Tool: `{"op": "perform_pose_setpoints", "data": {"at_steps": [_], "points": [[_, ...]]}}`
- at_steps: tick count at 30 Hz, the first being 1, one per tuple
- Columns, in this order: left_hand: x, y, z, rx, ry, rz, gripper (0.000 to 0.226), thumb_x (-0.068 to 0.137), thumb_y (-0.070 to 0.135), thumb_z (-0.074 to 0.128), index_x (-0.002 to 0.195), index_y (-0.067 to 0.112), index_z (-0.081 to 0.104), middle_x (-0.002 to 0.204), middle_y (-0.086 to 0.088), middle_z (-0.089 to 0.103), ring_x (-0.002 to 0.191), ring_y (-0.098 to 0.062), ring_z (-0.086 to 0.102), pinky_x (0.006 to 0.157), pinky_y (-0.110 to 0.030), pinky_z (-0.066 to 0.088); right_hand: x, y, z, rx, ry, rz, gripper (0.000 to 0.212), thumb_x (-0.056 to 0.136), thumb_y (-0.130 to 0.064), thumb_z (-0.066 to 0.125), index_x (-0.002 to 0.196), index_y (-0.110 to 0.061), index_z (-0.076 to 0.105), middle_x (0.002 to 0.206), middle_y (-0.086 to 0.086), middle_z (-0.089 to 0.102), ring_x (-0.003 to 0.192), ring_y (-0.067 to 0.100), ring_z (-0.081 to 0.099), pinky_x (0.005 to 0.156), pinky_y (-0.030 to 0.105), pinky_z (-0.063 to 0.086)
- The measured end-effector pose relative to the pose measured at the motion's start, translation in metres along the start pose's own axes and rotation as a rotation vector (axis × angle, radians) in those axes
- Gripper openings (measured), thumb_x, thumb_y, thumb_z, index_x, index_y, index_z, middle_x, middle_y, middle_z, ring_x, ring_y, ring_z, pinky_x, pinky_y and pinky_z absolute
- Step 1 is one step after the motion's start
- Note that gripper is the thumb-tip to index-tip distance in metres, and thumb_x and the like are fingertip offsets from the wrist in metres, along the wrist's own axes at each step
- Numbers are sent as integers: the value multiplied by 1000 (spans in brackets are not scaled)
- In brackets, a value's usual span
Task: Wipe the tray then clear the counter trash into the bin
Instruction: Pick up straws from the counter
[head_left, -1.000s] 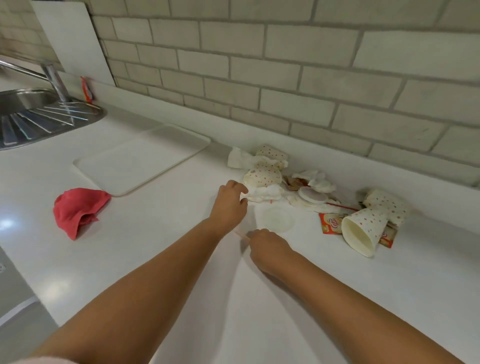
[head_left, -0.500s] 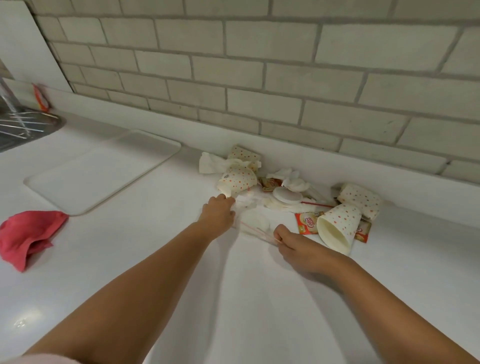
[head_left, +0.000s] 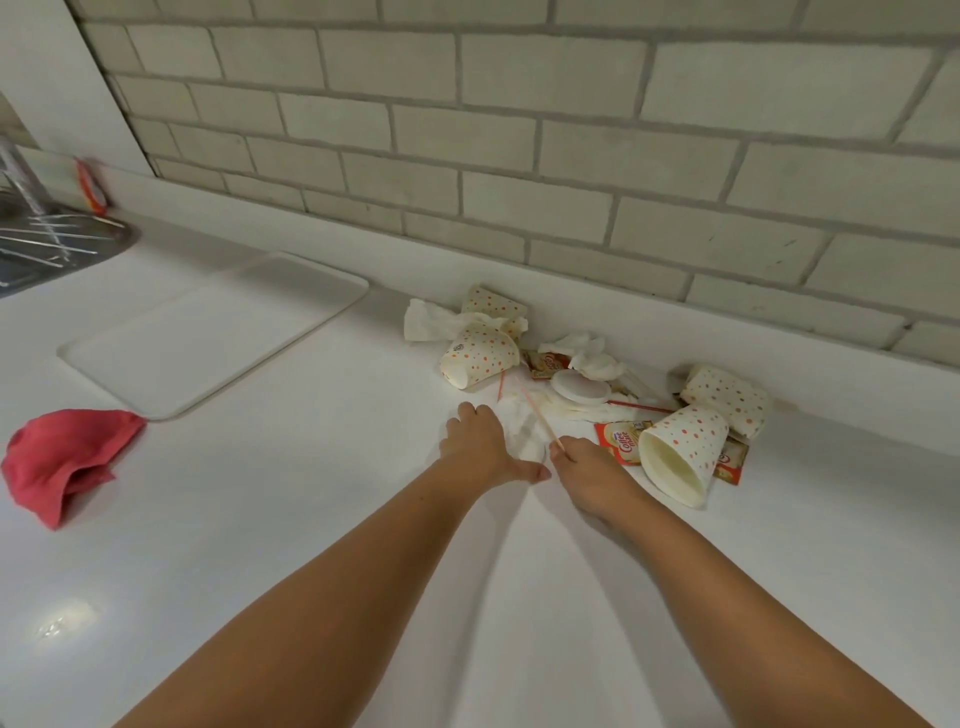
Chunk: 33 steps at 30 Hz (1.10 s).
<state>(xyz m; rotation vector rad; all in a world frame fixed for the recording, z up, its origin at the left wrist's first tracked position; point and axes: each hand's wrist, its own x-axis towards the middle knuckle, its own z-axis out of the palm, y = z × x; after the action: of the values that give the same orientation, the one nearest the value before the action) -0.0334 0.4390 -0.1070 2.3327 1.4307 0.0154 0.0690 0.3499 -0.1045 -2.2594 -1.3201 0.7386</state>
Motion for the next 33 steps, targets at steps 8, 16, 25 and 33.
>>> {"op": "perform_pose_setpoints", "data": {"at_steps": [8,16,25,33], "points": [[-12,-16,-4,-311,-64,18,95,58,46,84,123,7,28,106,-4,51,106,-22,55,72,-27,42,-3,-2,9,-12,-19,-23,31,102,-18,28,73,-17,41,71,-5,43,68,13,45,52,20,29],[-52,-64,-25,-329,-34,-68,68,85,58,52,123,1,48,117,-12,59,98,-24,57,73,-23,39,-30,-36,31,212,-89,-70,29,101,-20,32,106,-6,57,102,5,54,84,17,47,61,20,34],[-137,-159,-77,-605,163,-327,58,100,43,14,126,4,47,127,-24,49,99,-38,53,57,-30,38,-76,-140,88,377,-305,-172,40,101,-41,27,104,-18,59,65,-6,41,55,10,36,50,22,27],[-237,-284,-101,-657,375,-536,37,100,35,29,106,4,48,83,-8,48,62,-17,45,50,-28,40,-149,-226,156,513,-591,-339,31,102,-16,33,121,-4,55,64,-1,34,54,10,30,52,21,26]]}}
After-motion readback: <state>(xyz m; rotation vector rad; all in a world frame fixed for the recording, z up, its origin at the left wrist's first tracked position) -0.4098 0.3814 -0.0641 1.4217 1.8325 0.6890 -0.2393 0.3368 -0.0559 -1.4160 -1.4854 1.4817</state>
